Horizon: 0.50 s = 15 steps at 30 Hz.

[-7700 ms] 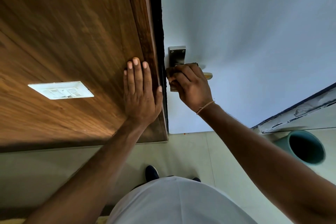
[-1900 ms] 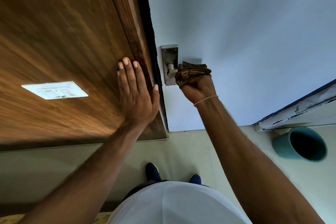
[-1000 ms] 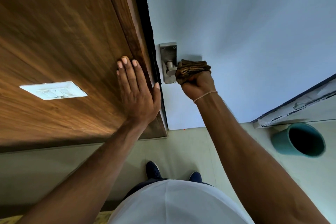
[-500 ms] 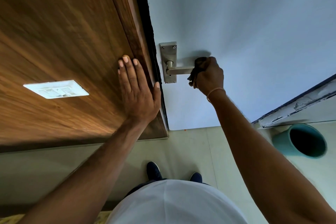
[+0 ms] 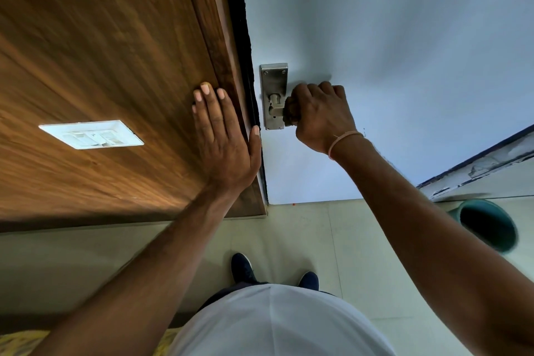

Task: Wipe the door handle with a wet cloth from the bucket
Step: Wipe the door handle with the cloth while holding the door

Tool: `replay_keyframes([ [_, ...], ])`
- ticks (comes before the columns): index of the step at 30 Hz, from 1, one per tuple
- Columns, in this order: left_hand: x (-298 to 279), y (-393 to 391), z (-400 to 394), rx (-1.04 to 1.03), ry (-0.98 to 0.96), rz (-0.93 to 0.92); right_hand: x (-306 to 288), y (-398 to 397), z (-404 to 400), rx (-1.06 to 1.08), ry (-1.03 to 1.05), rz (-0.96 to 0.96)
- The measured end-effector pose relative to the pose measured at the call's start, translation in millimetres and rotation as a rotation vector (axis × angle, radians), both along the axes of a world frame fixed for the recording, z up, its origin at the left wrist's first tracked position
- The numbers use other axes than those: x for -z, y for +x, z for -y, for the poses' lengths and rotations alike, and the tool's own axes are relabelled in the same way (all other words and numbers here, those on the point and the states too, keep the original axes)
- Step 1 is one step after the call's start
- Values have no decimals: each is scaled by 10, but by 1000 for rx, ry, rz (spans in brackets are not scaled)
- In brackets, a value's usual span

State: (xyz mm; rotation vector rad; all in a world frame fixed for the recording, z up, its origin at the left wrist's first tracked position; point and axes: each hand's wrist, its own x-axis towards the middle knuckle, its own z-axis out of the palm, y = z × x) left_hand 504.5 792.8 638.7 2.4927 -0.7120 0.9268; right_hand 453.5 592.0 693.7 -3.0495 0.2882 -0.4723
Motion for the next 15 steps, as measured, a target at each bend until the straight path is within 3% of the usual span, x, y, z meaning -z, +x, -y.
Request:
replay_keyframes([
  [9,-4,-6,15,-10,-13,13,23,178,-171,32,-46,-39],
  [15,0,-5,47,-31,-4,8,140,66,-200,36,146,278],
])
